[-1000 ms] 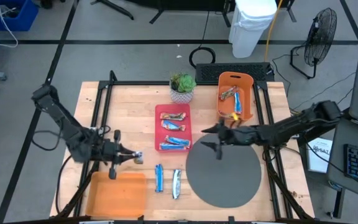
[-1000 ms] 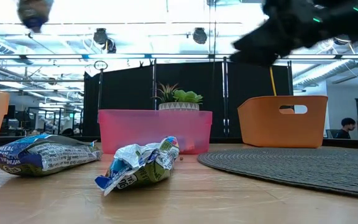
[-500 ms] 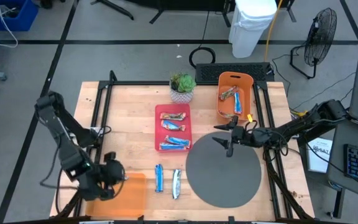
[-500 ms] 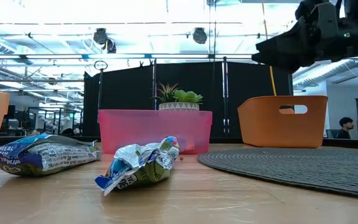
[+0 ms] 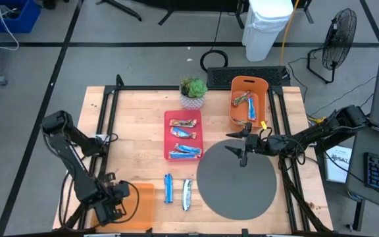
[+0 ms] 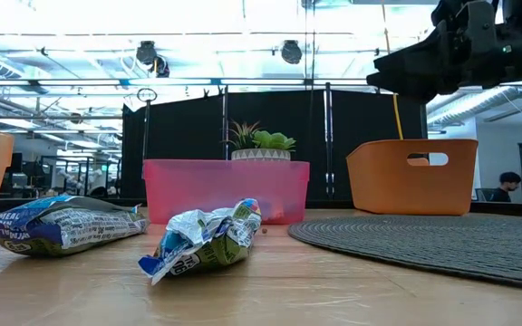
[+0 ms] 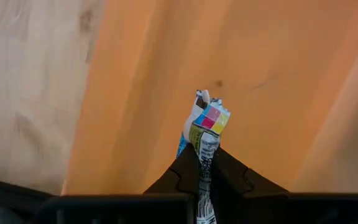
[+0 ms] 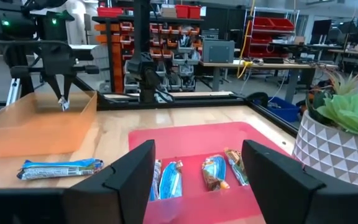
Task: Pick and place Granola Bars by type
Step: Put the blue/orange granola bar into the pink bin
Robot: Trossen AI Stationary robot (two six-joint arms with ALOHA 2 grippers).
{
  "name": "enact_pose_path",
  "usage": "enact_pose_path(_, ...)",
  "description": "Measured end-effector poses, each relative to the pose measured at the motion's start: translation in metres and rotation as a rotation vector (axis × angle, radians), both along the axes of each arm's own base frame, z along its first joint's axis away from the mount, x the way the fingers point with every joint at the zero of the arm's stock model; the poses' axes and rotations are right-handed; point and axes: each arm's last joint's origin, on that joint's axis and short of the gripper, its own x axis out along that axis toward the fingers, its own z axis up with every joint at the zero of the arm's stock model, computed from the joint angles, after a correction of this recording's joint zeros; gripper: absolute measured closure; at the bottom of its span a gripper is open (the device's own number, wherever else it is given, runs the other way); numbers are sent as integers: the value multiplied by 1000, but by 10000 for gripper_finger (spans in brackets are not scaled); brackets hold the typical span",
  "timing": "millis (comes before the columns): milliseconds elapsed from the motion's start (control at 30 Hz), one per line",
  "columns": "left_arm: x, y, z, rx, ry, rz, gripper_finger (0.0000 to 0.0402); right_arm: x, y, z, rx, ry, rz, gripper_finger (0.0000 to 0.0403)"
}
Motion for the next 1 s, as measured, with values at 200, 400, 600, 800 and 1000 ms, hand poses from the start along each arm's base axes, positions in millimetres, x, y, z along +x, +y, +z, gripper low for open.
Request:
enact_pose_path(200, 4, 1, -5, 10, 38, -30, 387, 0, 0, 0, 18, -3, 0, 172)
enact_pose_path(400, 4, 3, -5, 28, 48, -61, 387, 0, 0, -1, 29, 8, 1, 177)
enact_pose_path(600, 3, 7, -5, 61, 72, -42, 387, 0, 0, -1, 32, 8, 1, 177)
enact_pose_path(800, 3, 7, -5, 59, 72, -33, 387, 0, 0, -2, 32, 8, 1, 177)
enact_pose_path(1000, 4, 7, -5, 64, 55, 13, 373, 0, 0, -2, 31, 11, 1, 178)
